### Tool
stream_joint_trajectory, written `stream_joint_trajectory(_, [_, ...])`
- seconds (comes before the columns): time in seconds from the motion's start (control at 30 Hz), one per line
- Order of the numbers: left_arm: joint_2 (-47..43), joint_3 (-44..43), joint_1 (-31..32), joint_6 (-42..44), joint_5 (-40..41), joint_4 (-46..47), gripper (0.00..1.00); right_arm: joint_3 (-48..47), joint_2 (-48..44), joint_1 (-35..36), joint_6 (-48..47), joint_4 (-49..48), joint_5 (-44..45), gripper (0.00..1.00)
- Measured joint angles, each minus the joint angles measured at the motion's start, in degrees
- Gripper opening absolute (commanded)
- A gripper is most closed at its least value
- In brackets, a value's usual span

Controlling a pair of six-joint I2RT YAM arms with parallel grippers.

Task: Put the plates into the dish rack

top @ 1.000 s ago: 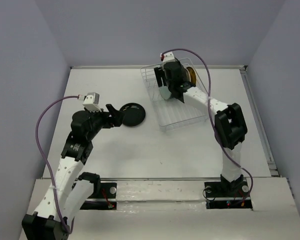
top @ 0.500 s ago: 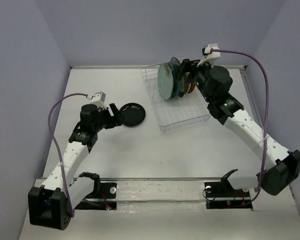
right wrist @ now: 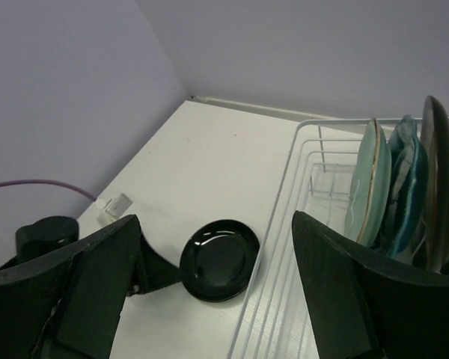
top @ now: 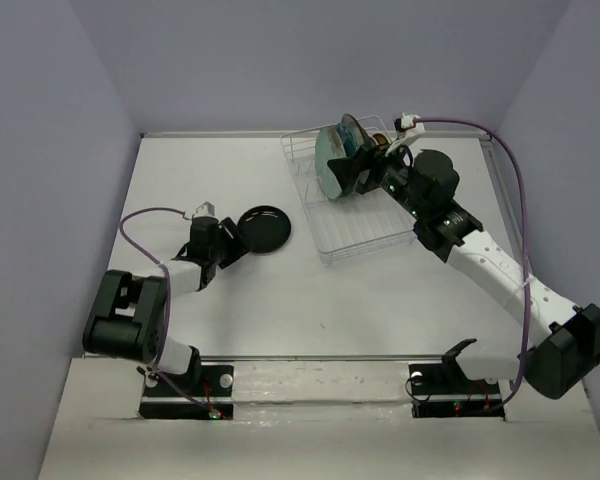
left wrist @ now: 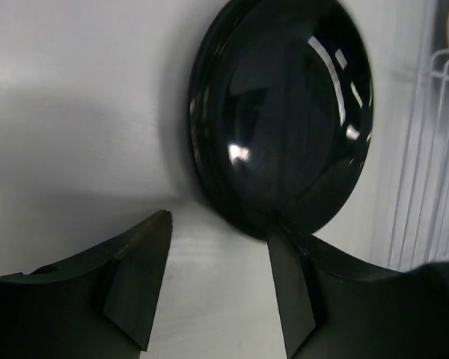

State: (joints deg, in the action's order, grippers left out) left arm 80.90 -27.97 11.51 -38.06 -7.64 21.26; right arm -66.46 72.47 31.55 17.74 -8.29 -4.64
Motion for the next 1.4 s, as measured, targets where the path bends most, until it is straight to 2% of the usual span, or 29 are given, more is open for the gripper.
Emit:
stream_joint_trajectory(0.07, [4.8,-2.5,0.0,-0.7,1.5,4.0,0.58,0.3,-0.2,0.0,0.8,-0.8,-1.8,0.87])
stream_joint_trajectory(0.1, [6.3,-3.5,0.0,-0.9,2.0,5.0,0.38,0.6,-0.4,0.0,1.2,-1.1,-2.3,0.87])
stream_joint_trajectory(0.13, [7.4,-4.2,0.0,-1.0,2.5,5.6,0.27,0.7,-0.5,0.0,1.5,-1.2,-2.7,0.87])
stream_joint_trajectory(0.2, [10.4,-5.9,0.0,-0.9,3.4,6.6,0.08,0.9,-0.7,0.0,1.9,-1.6,-3.6,0.87])
stream_joint_trajectory(0.23, [11.7,-6.4,0.0,-1.1,3.5,7.2,0.06,0.9,-0.7,0.0,2.1,-1.7,-3.9,0.87])
stream_joint_trajectory(0.4, [13.0,-7.8,0.0,-1.7,4.3,9.9,0.06,0.9,-0.7,0.0,3.0,-2.6,-6.0,0.87])
stream_joint_trajectory(0.53, [10.0,-4.4,0.1,-2.6,6.5,11.2,0.06,0.9,-0.2,0.0,3.4,-2.7,-8.2,0.87])
stream_joint_trajectory(0.67, [-3.7,5.5,0.1,-3.2,8.5,11.3,0.06,-1.4,3.4,0.0,3.3,-1.7,-12.2,0.89])
stream_joint_trajectory(0.77, [-14.6,9.5,0.1,-3.7,8.6,10.2,0.06,-5.5,8.6,0.0,2.1,0.7,-16.2,0.95])
stream_joint_trajectory(0.9, [-28.3,10.3,0.1,-3.9,8.3,6.7,0.06,-11.4,16.4,0.0,-1.2,5.7,-20.3,1.0])
stream_joint_trajectory(1.03, [-36.1,9.8,0.1,-3.5,7.0,3.5,0.06,-14.8,22.9,0.0,-4.5,11.5,-22.6,1.0])
stream_joint_trajectory(1.2, [-39.4,9.2,0.1,-3.3,4.3,0.1,0.06,-17.5,28.6,0.2,-6.7,16.2,-26.1,1.0])
stream_joint_trajectory(1.37, [-38.8,8.2,0.1,-2.9,0.6,-0.9,0.06,-19.8,32.0,1.2,-6.9,18.5,-30.6,1.0])
stream_joint_trajectory(1.4, [-38.7,8.0,0.1,-2.9,0.0,-0.8,0.06,-20.8,33.0,1.7,-6.7,18.5,-31.4,0.97])
